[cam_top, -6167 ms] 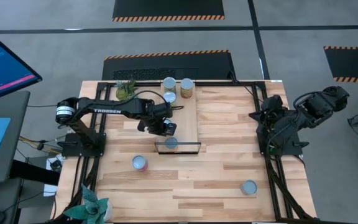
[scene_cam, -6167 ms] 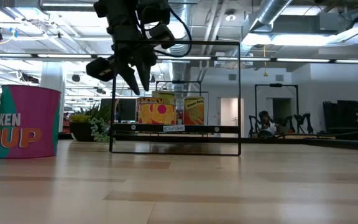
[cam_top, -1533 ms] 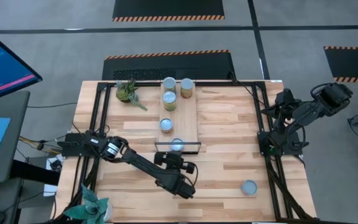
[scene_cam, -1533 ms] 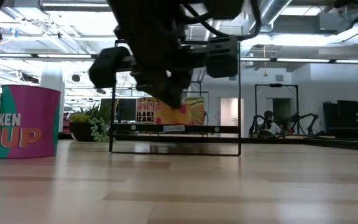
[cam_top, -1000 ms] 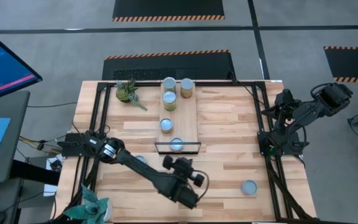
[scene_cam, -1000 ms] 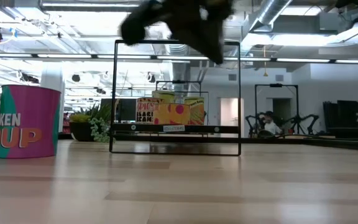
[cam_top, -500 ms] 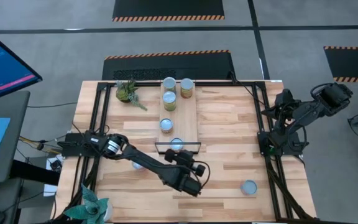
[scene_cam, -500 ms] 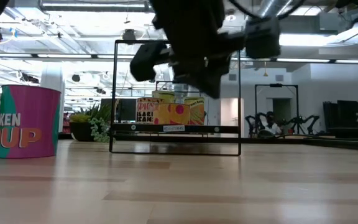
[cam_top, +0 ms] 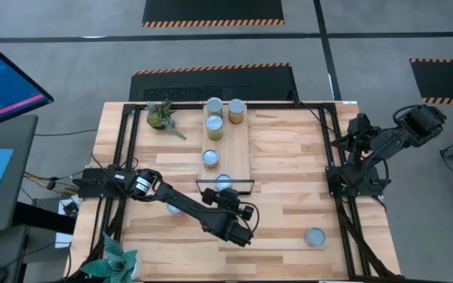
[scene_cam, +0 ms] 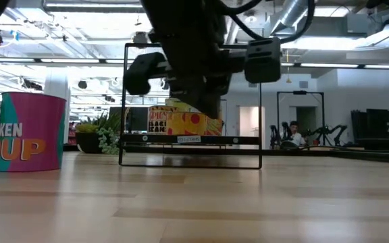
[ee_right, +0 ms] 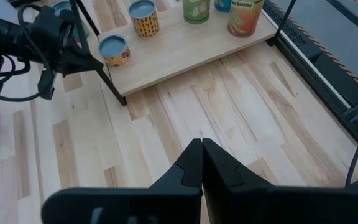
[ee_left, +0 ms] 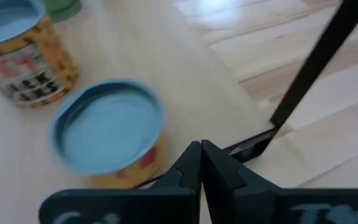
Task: Pick and place cans onto a shelf
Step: Put the canned pineapple ring on the shelf, then put the canned chicken soup on the shelf
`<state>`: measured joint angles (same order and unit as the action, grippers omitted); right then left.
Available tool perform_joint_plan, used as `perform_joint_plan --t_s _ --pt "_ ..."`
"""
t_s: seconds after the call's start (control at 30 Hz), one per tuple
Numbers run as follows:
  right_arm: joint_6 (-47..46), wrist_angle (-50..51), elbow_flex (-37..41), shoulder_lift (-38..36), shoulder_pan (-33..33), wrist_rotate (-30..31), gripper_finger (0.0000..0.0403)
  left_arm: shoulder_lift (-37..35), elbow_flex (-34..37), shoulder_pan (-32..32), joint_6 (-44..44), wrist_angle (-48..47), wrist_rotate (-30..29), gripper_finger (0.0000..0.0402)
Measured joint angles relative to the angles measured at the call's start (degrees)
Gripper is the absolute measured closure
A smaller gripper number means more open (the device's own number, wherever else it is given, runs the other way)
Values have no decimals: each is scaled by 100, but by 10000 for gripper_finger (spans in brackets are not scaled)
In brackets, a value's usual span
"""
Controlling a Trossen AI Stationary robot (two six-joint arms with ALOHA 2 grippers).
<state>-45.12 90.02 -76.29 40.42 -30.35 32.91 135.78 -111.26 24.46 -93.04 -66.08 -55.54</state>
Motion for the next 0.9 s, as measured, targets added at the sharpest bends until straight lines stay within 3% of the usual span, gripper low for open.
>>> perform_joint_plan --t_s 0.2,0.4,0.77,0.9 --pt "47 -1 0 -1 0 0 378 -4 -166 119 -883 -1082 171 401" --pt "63 0 0 0 0 0 384 -4 -600 276 -1207 -2012 434 401" --pt "212 -7 0 1 0 -4 377 -13 -2371 901 -264 -2400 575 401" --pt "213 -184 0 1 0 0 382 -504 -2258 1045 -143 -2366 723 401"
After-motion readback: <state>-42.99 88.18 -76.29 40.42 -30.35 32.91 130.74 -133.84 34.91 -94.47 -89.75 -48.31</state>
